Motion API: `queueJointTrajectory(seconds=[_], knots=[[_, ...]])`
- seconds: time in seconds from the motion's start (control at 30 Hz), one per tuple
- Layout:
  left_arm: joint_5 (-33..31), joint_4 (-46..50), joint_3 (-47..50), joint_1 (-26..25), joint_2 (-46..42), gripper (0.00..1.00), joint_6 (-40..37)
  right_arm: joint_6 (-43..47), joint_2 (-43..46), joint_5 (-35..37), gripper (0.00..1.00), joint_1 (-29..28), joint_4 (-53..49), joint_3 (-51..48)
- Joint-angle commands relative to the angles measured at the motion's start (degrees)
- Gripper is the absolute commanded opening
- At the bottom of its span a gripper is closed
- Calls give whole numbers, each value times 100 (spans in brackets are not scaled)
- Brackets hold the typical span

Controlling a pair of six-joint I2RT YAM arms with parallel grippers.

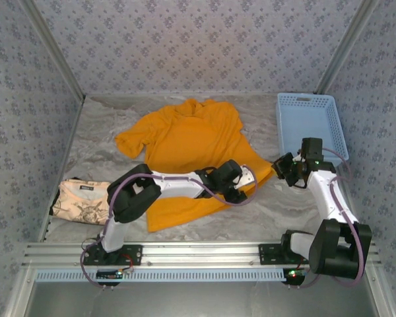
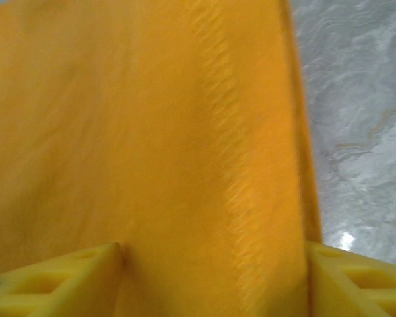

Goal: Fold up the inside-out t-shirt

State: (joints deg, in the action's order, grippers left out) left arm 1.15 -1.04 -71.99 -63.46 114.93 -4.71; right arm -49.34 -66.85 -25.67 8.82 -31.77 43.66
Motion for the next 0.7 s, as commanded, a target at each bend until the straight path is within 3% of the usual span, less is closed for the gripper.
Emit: queueJointTrajectory(seconds=[0.0,0.2,0.23,0.3,0.47,0.53,0.67], knots=[[-538,131,365,-35,-377,54,11,-39,69,-55,0,134,-193,173],[-700,470,1134,-27,-1401,33,335,444,48,591,0,250,-531,300],[-718,471,1270,-26,-1513,26,367,485,57,659,0,265,-532,284],[-572,684,1450,33,-1729,0,428,543,67,767,0,317,-518,258],[-393,1147,1361,75,-2433,0,867,843,-1,922,0,314,-360,207],[-298,1204,1244,117,-2694,0,1054,1183,-30,525,0,321,-81,179],[-93,1325,978,353,-2896,0,1242,1637,169,456,34,35,-100,138]])
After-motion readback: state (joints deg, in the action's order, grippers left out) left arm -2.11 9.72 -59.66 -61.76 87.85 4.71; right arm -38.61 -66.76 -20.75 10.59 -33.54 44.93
